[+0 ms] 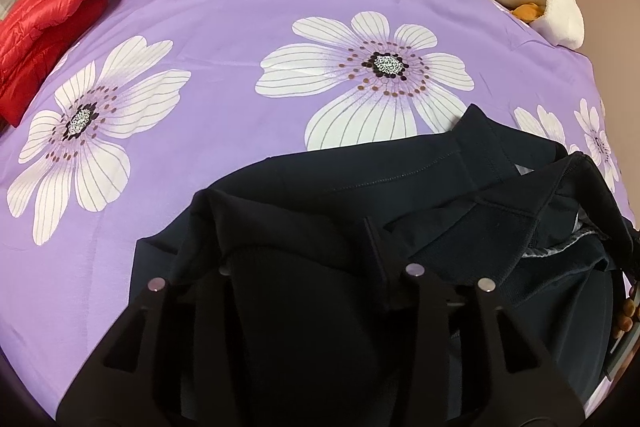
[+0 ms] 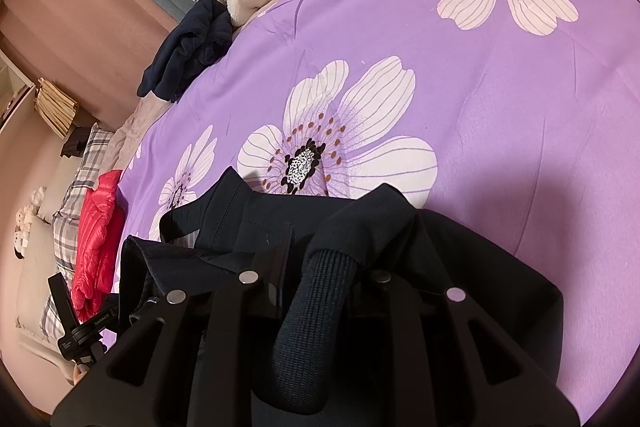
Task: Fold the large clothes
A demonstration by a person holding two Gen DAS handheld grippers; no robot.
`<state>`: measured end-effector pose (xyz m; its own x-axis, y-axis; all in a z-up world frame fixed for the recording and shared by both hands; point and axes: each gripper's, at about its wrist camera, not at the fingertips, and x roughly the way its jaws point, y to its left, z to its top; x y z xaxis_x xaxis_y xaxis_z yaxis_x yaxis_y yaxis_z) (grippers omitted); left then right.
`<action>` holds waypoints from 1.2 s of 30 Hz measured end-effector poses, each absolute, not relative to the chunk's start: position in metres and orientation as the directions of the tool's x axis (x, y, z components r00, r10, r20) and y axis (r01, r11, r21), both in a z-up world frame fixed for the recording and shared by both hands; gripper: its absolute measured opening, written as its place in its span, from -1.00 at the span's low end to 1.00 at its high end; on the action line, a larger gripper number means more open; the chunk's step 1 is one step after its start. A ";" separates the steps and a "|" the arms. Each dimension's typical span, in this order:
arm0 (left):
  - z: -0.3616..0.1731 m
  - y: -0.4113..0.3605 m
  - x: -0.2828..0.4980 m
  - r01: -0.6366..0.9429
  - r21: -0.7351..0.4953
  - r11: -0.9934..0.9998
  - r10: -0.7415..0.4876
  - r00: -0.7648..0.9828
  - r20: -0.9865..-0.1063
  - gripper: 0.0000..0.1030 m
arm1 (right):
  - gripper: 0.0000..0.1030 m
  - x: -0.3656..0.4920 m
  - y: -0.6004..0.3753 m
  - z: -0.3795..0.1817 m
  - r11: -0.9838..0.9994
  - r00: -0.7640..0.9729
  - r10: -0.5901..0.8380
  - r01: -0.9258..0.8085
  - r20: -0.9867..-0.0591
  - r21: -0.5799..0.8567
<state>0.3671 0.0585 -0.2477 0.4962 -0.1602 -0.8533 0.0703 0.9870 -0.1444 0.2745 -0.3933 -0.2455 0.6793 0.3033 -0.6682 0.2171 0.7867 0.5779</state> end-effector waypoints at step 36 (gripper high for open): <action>-0.239 0.067 0.377 0.020 -0.210 0.978 -0.191 0.508 -0.840 0.41 | 0.08 0.276 -0.394 -0.234 0.750 0.696 0.328 0.220 -0.639 0.624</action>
<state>0.3774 0.0666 -0.2393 0.5082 -0.1905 -0.8399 0.0197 0.9775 -0.2098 0.2763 -0.3939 -0.2336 0.6962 0.3276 -0.6388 0.2197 0.7499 0.6240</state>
